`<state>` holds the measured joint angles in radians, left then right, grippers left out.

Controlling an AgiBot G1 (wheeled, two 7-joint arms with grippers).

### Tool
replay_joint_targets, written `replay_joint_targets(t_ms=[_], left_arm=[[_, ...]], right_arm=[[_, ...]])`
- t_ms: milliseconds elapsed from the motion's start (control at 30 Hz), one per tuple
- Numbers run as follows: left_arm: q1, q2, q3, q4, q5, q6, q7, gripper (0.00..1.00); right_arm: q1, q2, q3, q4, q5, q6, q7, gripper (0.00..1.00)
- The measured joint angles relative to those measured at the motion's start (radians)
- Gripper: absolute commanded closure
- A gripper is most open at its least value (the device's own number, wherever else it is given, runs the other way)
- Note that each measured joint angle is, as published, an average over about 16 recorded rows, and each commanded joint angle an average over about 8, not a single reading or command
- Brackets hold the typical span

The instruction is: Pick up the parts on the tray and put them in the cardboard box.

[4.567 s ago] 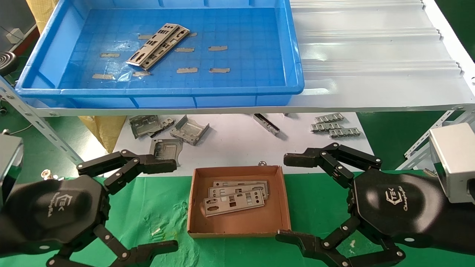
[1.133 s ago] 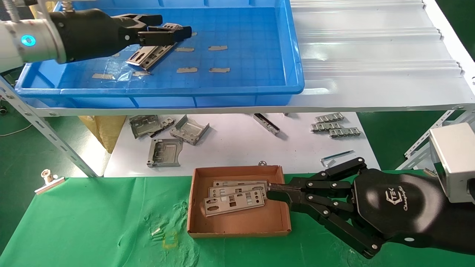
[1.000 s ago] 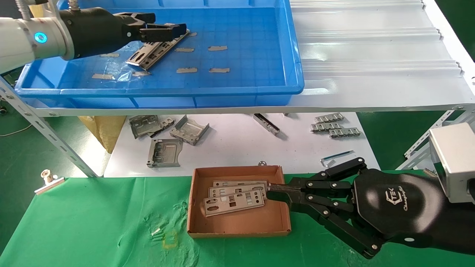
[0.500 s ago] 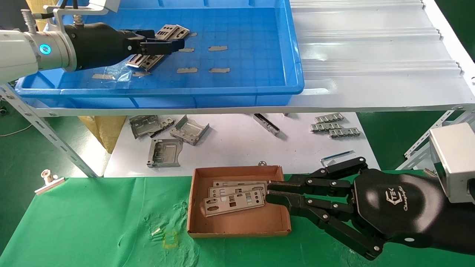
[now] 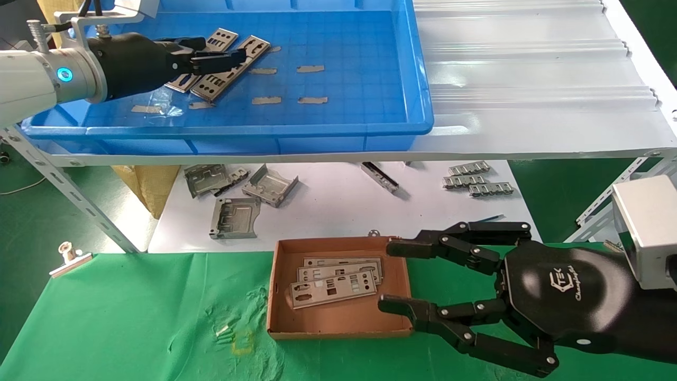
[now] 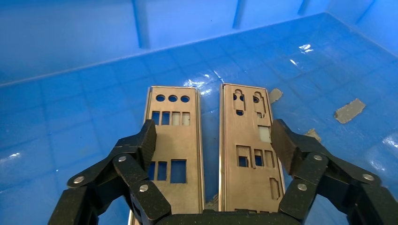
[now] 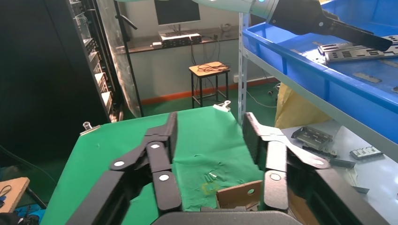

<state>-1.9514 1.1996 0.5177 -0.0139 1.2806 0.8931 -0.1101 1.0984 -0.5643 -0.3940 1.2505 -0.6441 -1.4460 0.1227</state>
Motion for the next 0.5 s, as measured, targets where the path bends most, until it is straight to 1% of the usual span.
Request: replay_joint_targets(t_ms=[300,333,500], left_arm=[[0.002,0.002,-0.014,0.004,-0.02,-0.017,0.011,1.0],[0.001,0.003,-0.015,0.003,-0.021,-0.019,0.013,0.93],[-0.002,0.003,-0.015,-0.002,-0.02,-0.031,0.033,0.3]], right_arm=[[0.0,0.0,0.0,0.0,0.0,0.0,0.0,0.0],[0.0,0.0,0.0,0.0,0.0,0.0,0.0,0.0],[0.0,0.0,0.0,0.0,0.0,0.0,0.0,0.0]])
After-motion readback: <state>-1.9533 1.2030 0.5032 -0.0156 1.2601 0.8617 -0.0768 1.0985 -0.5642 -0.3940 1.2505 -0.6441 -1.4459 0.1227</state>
